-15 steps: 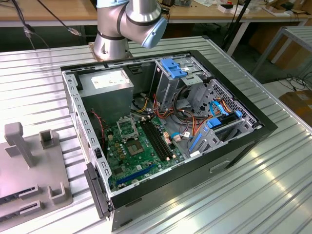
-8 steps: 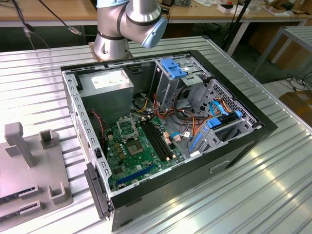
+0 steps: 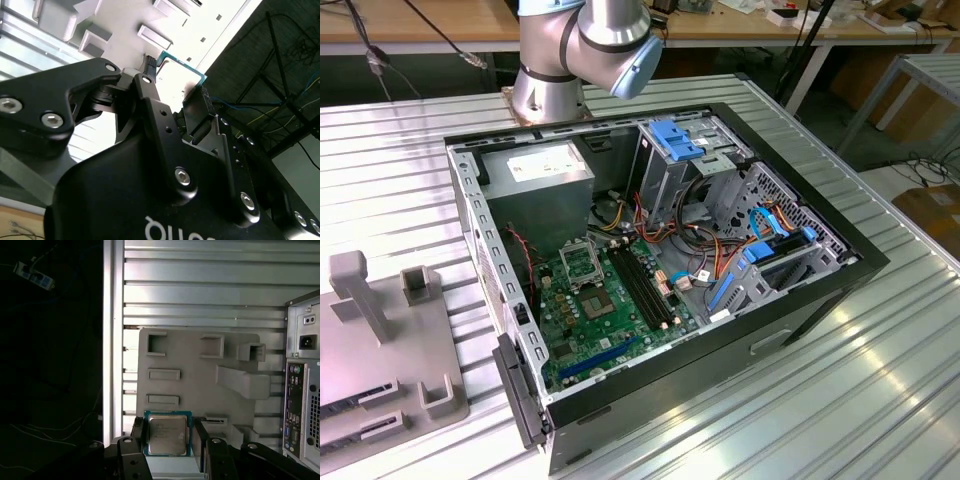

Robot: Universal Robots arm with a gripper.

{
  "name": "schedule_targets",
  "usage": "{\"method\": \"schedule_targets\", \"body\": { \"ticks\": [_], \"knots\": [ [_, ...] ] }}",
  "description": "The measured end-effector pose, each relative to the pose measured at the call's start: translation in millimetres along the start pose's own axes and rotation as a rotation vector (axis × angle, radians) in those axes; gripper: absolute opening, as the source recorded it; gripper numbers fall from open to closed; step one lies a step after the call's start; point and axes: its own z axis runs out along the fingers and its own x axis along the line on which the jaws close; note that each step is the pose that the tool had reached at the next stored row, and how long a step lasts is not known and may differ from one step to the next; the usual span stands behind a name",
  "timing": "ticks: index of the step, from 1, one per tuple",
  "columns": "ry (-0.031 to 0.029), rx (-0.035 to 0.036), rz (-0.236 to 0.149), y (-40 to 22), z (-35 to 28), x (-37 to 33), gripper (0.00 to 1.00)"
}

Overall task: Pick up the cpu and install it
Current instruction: 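Pick up the cpu and move it towards the insertion slot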

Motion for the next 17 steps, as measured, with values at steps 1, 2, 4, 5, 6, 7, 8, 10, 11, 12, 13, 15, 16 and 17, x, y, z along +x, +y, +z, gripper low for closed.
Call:
{"method": "schedule_targets", "body": {
  "ticks": [1, 2, 4, 5, 6, 7, 8, 10, 11, 12, 13, 15, 16, 17],
  "knots": [
    [0.0000, -0.0001, 0.000, 0.0, 0.0, 0.0, 0.47],
    [0.0000, 0.0000, 0.000, 0.0, 0.0, 0.0, 0.47],
    [0.0001, 0.0000, 0.000, 0.0, -0.1, 0.0, 0.47],
    [0.0001, 0.0000, 0.000, 0.0, -0.1, 0.0, 0.47],
    [0.0001, 0.0000, 0.000, 0.0, -0.1, 0.0, 0.47],
    [0.0002, 0.0000, 0.000, 0.0, -0.2, -0.2, 0.47],
    [0.0002, 0.0001, 0.000, 0.0, -0.2, -0.4, 0.47],
    [0.0001, 0.0000, 0.000, 0.0, -0.1, -1.9, 0.47],
    [0.0002, 0.0000, 0.000, -0.1, -0.2, -3.5, 0.47],
    [0.0001, 0.0000, 0.000, -0.1, -0.2, -5.3, 0.47],
    [0.0001, 0.0000, 0.000, -0.1, -0.2, -6.4, 0.47],
    [0.0001, 0.0000, 0.000, -0.1, -0.2, -8.1, 0.47],
    [0.0001, 0.0000, 0.000, -0.2, -0.2, -9.0, 0.47],
    [0.0001, 0.0000, 0.000, -0.2, -0.3, -9.6, 0.47]
  ]
}}
